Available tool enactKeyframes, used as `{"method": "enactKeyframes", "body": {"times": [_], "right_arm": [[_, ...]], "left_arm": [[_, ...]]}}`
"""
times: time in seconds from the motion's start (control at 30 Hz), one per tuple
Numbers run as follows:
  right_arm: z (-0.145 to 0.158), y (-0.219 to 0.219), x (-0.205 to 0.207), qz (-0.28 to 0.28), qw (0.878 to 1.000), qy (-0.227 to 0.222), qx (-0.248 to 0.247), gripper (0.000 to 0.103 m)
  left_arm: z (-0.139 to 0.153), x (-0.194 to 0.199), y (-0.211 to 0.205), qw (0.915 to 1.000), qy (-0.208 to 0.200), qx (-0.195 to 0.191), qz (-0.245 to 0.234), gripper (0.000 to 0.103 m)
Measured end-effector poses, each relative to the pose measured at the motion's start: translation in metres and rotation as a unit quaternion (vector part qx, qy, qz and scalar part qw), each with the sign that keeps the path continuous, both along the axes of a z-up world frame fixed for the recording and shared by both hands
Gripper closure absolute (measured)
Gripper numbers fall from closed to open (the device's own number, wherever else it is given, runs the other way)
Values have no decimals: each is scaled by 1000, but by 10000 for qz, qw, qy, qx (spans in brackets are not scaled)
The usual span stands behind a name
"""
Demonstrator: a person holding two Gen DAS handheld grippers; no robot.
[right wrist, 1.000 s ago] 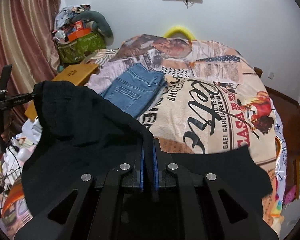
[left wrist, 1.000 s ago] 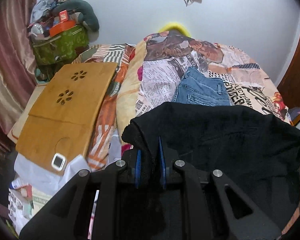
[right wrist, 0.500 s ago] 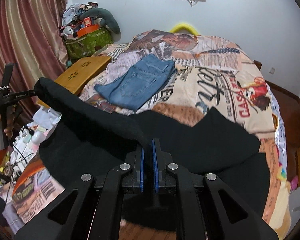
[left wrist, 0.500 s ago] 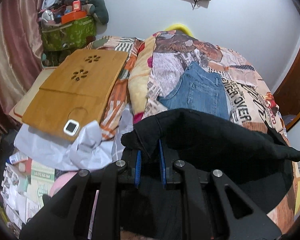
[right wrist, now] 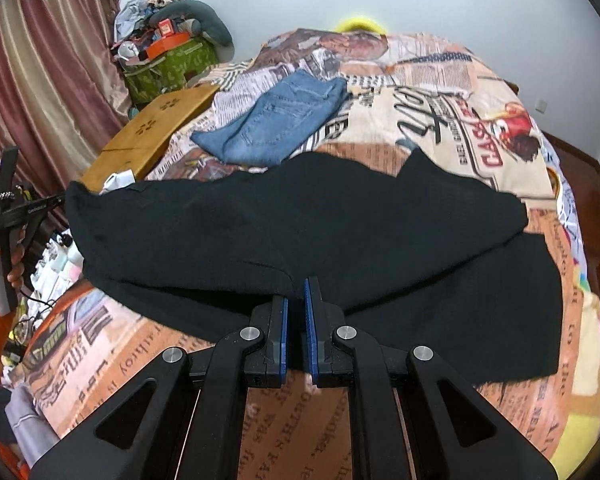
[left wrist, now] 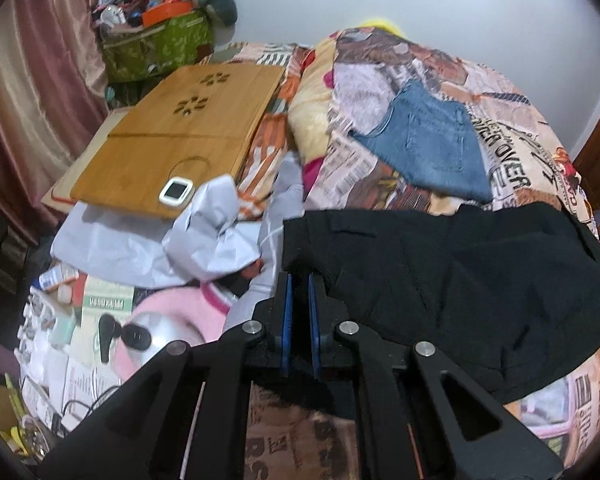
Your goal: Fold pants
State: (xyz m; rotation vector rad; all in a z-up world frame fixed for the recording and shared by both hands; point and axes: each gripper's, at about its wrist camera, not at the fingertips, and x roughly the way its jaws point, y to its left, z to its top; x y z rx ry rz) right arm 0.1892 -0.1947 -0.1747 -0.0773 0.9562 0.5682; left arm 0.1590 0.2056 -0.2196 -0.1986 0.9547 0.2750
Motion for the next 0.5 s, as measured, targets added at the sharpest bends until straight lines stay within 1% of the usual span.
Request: {"method": "enactKeyframes", "body": {"times": [0.1,0.2,0.27,0.33,0.37,0.4,0.43,0.47,0.5], "right_arm": [[-1,-2,-2,-28,10000,67,28,94],[4,-5,-5,-71,10000,37,22,94],[9,-6,-7,-125,9999,10,-36,87],[17,-10,-7,-199,9997,-100,-83,76],[24,-14,-8,-239,9994,-228,-73,72],[29,-17,-9,-280,9990,-340,-70,65],[32,-18,-9,-312,9986,-424,-78,58],[38,-21,-10,-355,9979,-540,-83,56],[43,-24,-10,-414,9968,-675,-103,53]], "left_arm": [[-1,-4,1,10000,26,8,41,96],[6,-5,-3,10000,-32,7,7,95],[13,-3,-6,9999,-93,37,-3,92],[24,1,-11,9998,-198,33,-2,89],[27,3,-13,9997,-233,35,-11,85],[33,5,-17,9996,-290,50,-43,83],[38,8,-22,9993,-347,74,-82,77],[42,10,-26,9991,-387,96,-116,70],[46,13,-31,9988,-442,133,-171,67]]}}
